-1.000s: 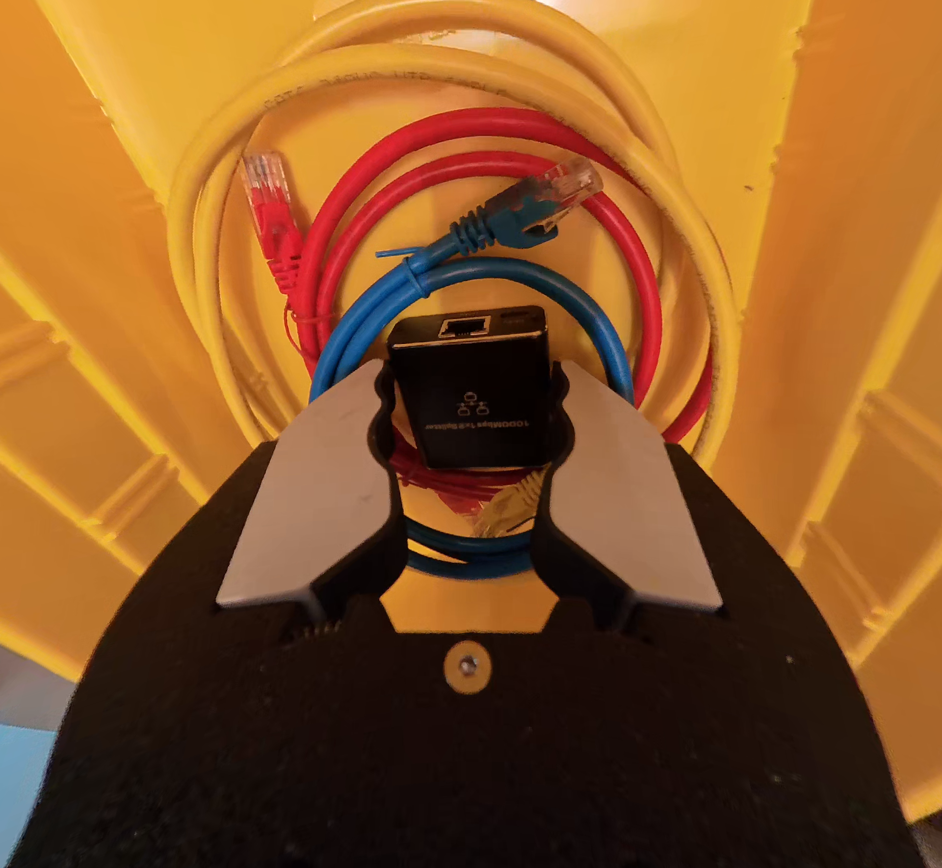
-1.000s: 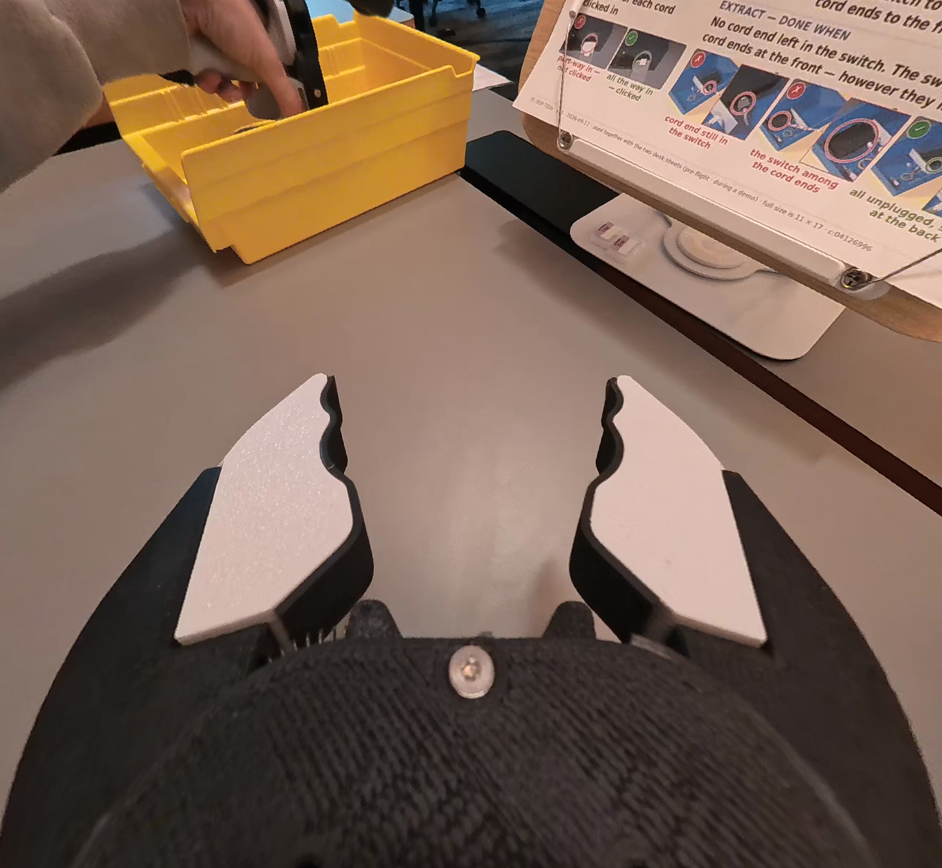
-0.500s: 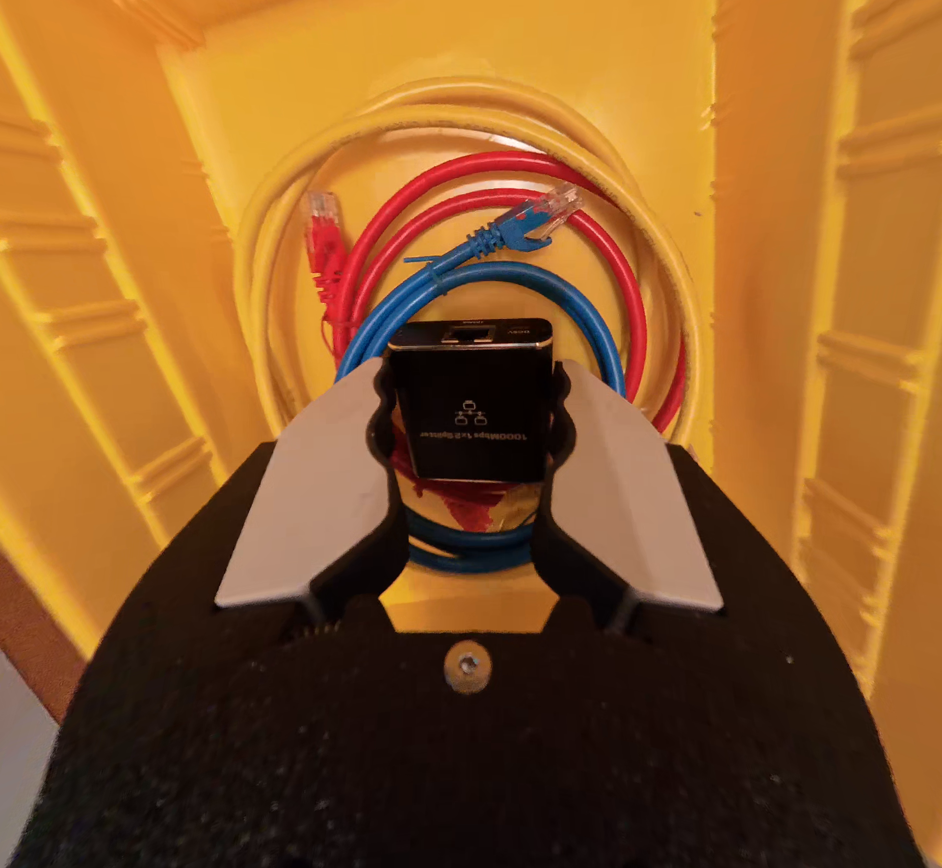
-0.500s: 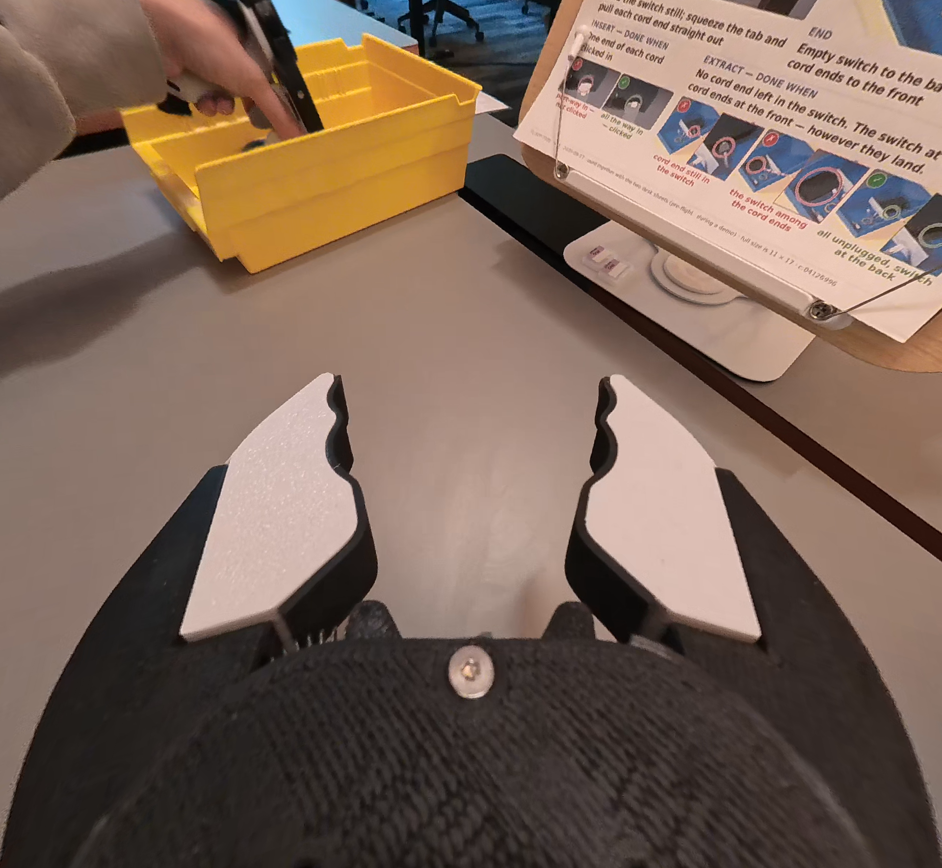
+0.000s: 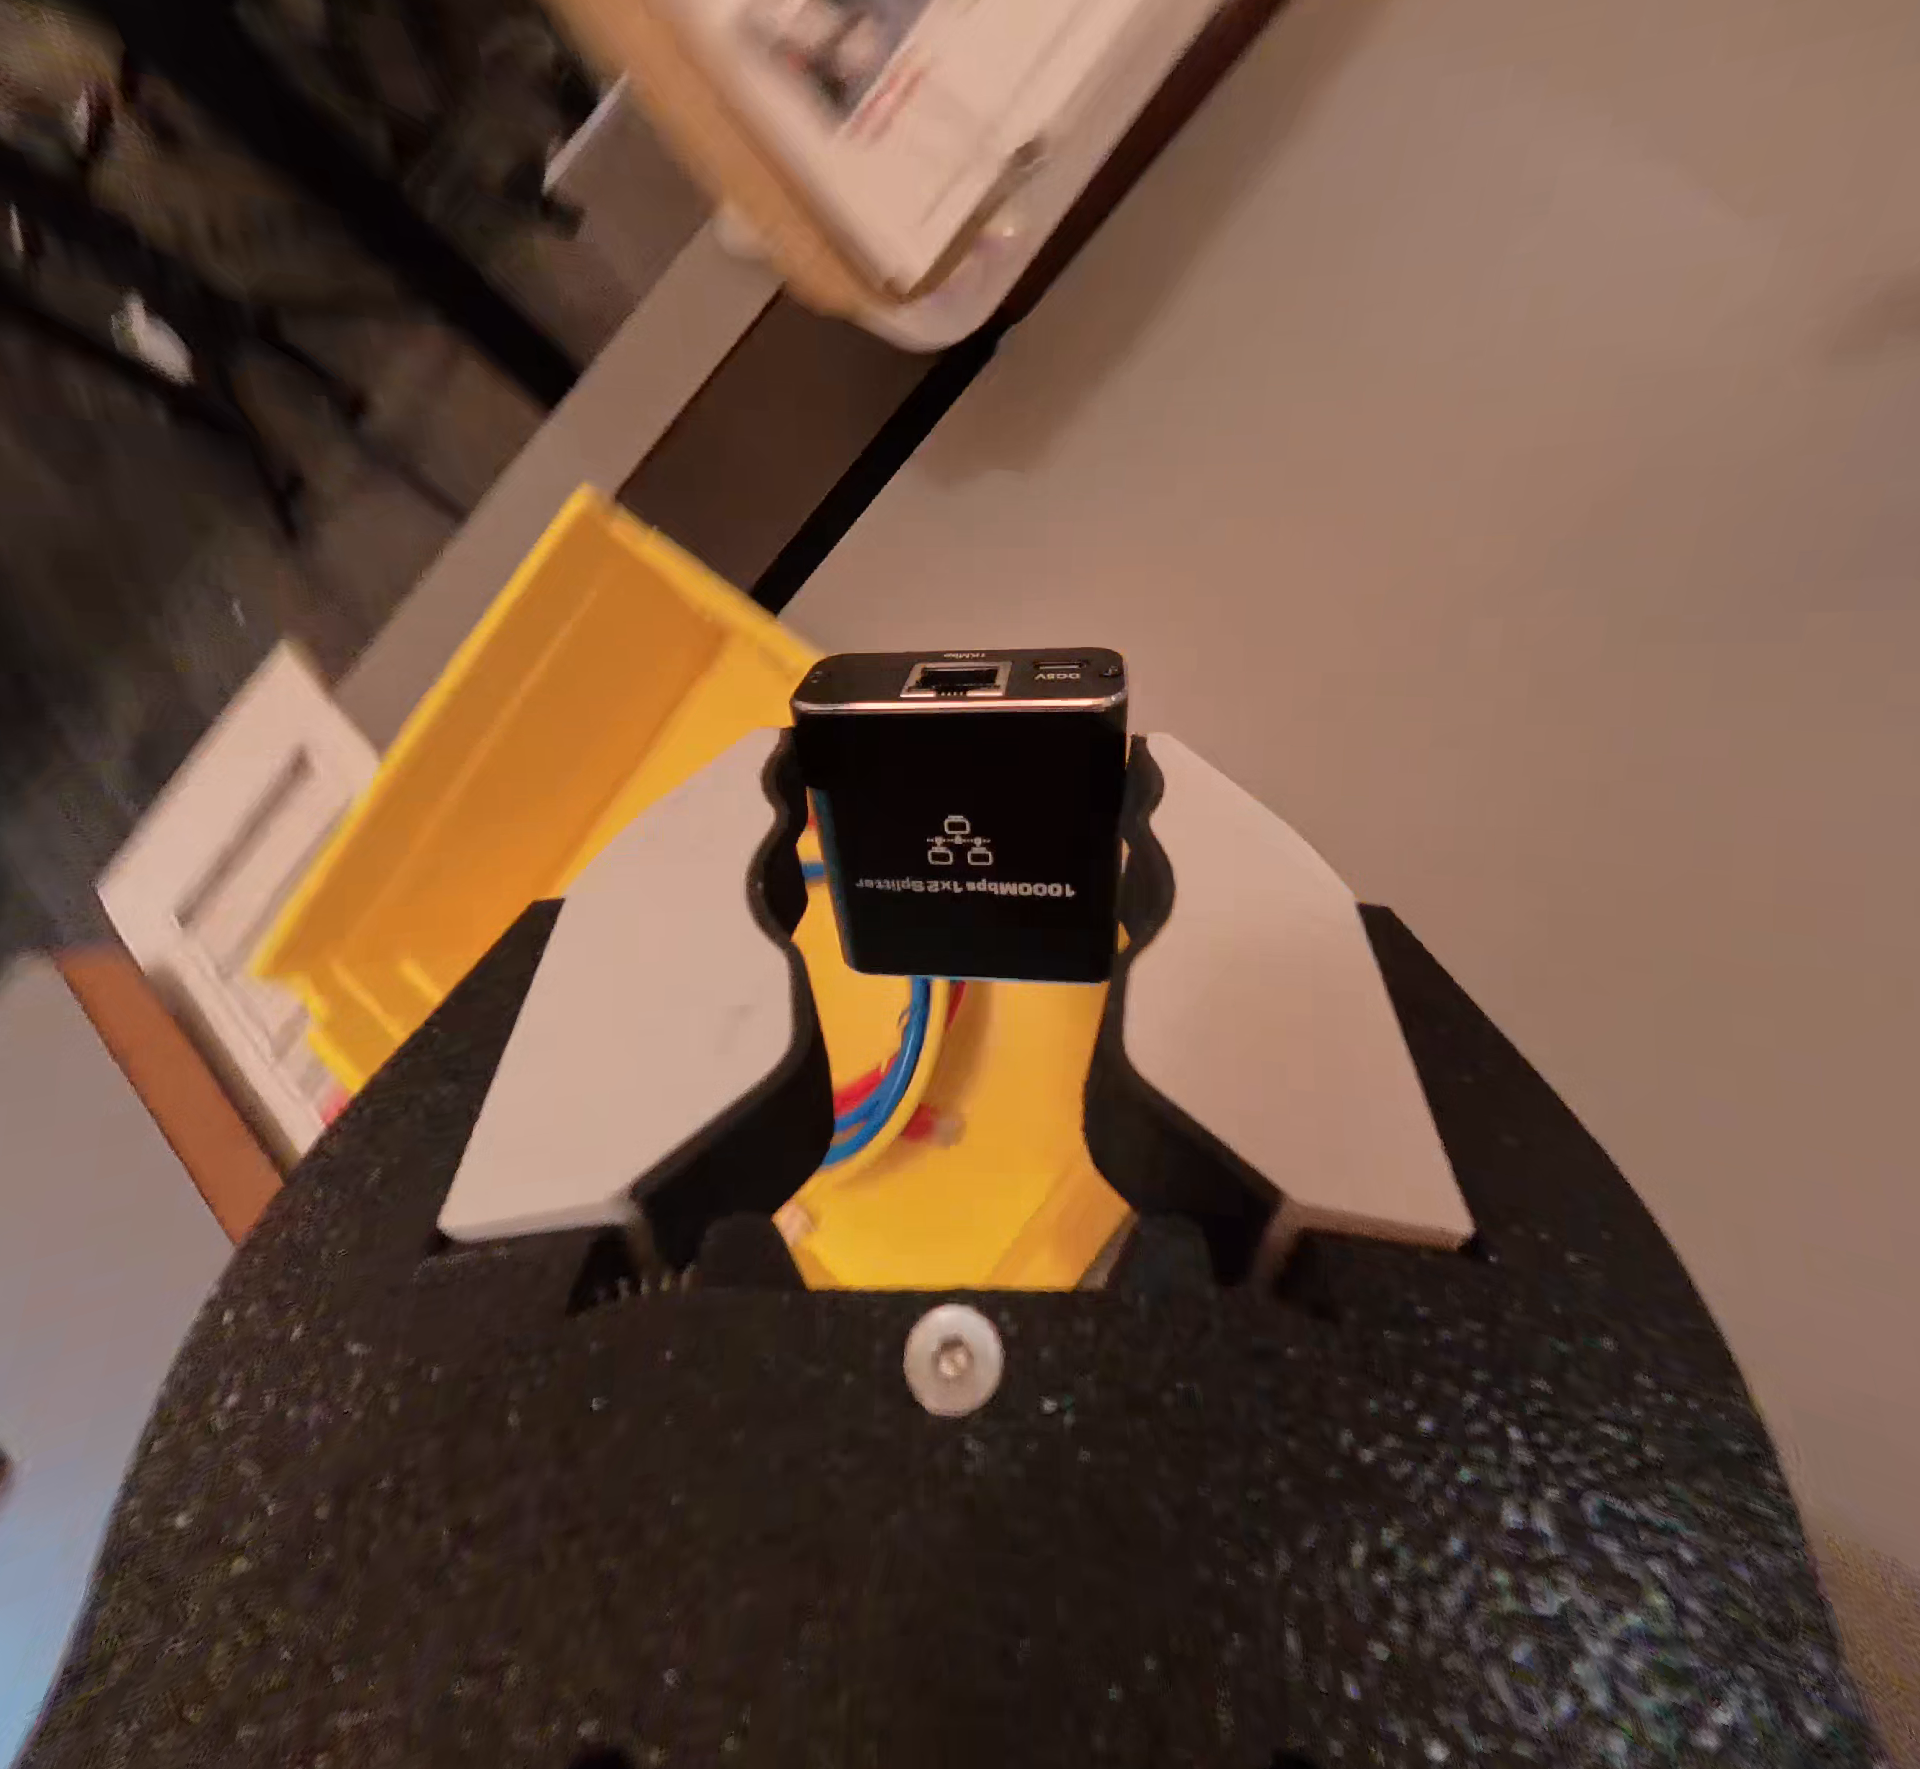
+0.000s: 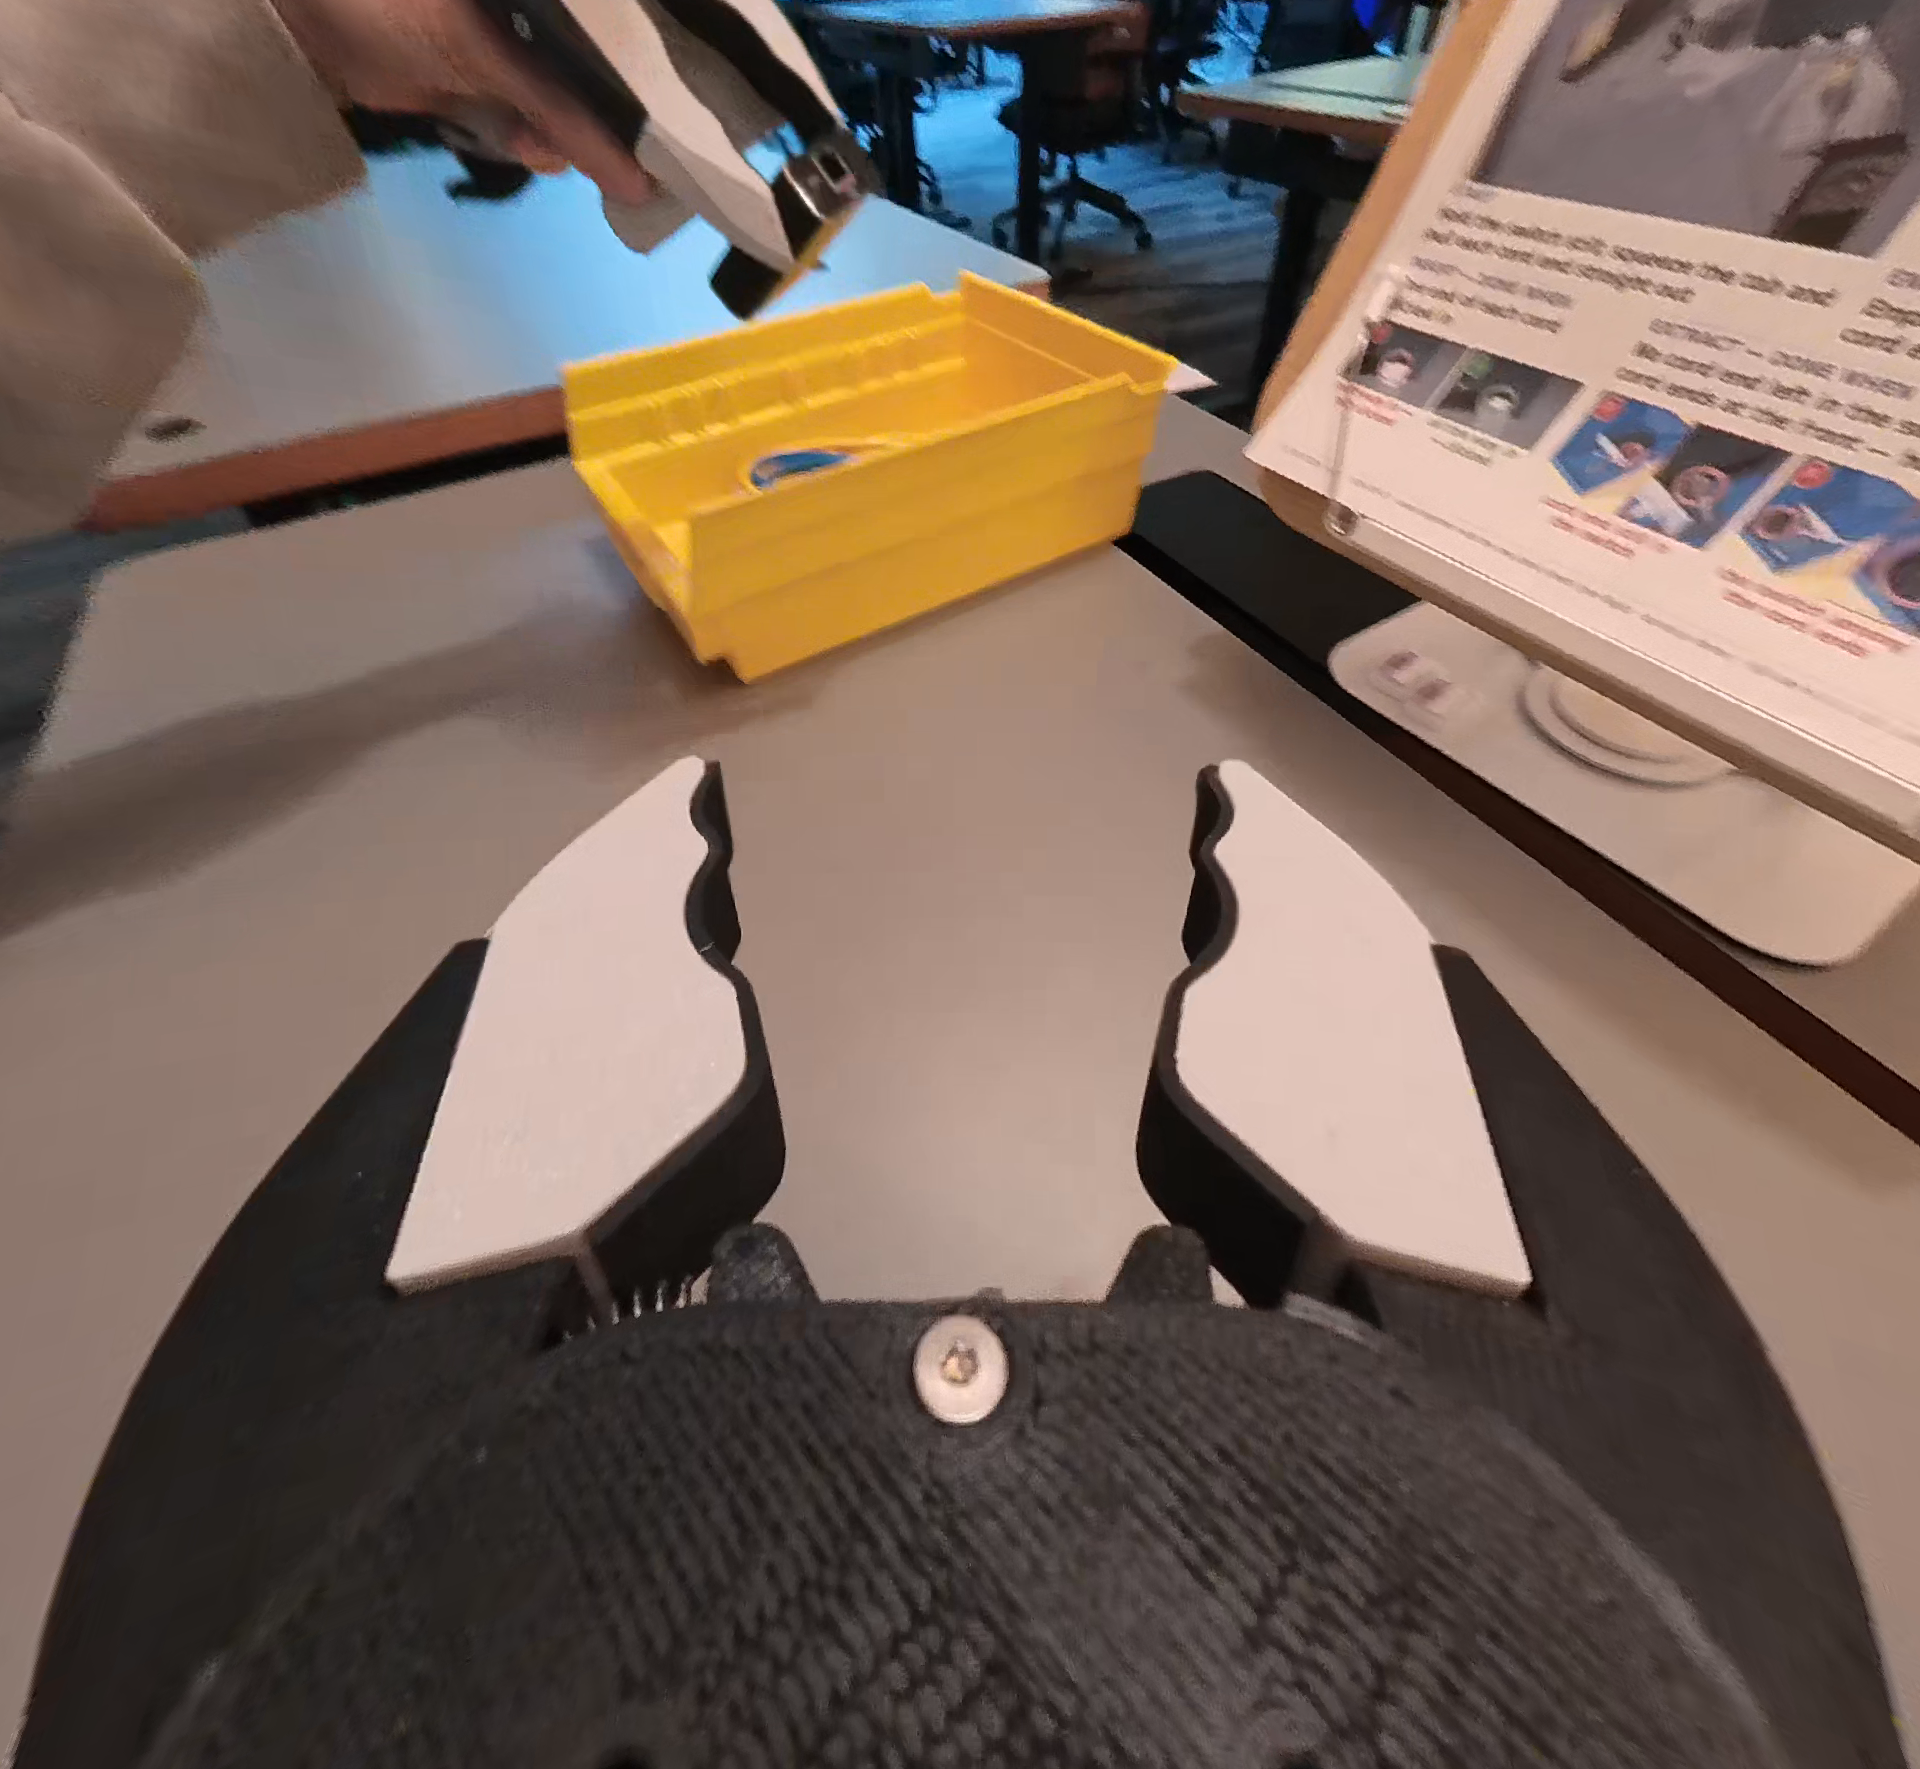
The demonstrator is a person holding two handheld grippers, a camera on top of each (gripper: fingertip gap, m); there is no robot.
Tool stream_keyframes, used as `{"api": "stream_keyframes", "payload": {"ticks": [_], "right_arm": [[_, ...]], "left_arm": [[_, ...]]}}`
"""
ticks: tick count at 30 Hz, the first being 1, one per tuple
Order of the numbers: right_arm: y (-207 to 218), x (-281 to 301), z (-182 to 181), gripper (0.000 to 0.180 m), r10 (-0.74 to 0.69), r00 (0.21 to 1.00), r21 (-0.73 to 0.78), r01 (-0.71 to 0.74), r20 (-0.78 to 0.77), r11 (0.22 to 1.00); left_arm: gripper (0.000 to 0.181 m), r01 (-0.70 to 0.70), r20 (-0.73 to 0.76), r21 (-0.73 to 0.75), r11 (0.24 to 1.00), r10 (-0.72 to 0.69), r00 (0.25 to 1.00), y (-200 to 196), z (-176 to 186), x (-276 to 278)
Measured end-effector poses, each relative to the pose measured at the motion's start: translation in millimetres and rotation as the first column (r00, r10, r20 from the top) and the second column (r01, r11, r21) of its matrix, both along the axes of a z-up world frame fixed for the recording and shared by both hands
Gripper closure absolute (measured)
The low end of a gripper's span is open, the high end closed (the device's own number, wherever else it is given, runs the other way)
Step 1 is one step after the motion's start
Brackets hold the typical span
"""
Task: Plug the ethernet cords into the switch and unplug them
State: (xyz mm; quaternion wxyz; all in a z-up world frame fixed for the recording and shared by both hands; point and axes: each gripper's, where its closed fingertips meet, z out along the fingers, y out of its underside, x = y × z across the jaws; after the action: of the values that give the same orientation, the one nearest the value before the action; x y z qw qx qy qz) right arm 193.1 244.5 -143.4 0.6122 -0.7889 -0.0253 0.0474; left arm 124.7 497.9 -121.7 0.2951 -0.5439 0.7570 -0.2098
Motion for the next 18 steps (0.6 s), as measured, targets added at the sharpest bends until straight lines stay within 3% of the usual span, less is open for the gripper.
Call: {"api": "stream_keyframes", "payload": {"ticks": [5, 9, 14, 18], "right_arm": [[4, -31, 23, 0.099, 0.112, 0.978, 0.110, -0.094, -0.178, 0.990], [6, -55, 31, 0.100, 0.216, 0.920, 0.152, -0.174, -0.326, 0.973], [11, -74, 23, 0.100, 0.268, 0.857, 0.132, -0.234, -0.440, 0.963], [13, -86, 21, 0.113, 0.312, 0.808, 0.144, -0.278, -0.499, 0.950]], "left_arm": [[0.123, 0.318, 0.080, 0.154, 0.936, -0.332, 0.940, -106, 23, 1], [0.123, 0.463, 0.005, 0.352, 0.814, -0.496, 0.868, -175, 10, -3], [0.123, 0.518, -0.116, 0.607, 0.603, -0.577, 0.808, -230, -6, -2], [0.123, 0.508, -0.192, 0.719, 0.474, -0.567, 0.801, -250, -10, 1]]}}
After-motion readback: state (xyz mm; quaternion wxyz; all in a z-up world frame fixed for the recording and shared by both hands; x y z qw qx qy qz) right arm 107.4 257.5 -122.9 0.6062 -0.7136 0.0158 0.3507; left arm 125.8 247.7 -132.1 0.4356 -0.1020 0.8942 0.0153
